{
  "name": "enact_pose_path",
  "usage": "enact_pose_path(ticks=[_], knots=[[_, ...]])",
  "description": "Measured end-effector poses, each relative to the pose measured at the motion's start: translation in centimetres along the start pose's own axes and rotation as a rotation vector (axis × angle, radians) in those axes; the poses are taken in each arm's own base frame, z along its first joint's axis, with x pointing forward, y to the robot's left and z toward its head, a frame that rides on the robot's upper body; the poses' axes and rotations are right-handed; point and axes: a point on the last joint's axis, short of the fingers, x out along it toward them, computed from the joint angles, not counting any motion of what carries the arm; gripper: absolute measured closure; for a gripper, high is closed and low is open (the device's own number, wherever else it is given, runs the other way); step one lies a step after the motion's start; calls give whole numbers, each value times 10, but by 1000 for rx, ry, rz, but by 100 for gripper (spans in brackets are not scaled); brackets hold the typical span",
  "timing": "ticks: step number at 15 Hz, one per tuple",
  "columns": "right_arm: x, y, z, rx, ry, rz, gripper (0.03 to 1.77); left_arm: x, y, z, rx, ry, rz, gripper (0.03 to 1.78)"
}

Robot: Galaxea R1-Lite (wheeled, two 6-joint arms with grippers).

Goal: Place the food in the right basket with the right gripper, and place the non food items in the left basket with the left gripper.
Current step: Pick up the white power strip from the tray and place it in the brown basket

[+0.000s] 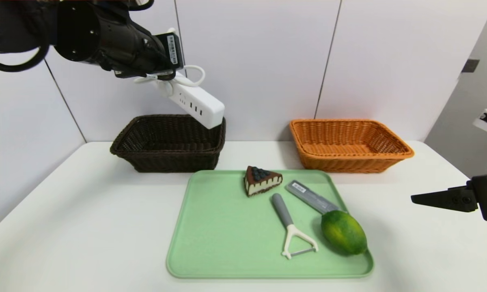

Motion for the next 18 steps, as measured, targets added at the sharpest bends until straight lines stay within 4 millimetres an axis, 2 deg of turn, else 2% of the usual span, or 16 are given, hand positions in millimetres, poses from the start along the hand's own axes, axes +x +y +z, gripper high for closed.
enact_pose_path(ticks=[5, 8, 13, 18], knots=[[0, 0, 0, 0, 2, -4, 10, 69, 35, -10, -165, -71, 107, 156], [0, 0, -1, 1, 3, -2, 10, 94, 51, -26, -188, -7, 155, 156], [0, 0, -1, -1, 4, -3, 10, 114, 58, -47, -224, 86, 171, 156], [-1, 0, -1, -2, 2, -5, 10, 117, 59, -53, -245, 122, 179, 156]])
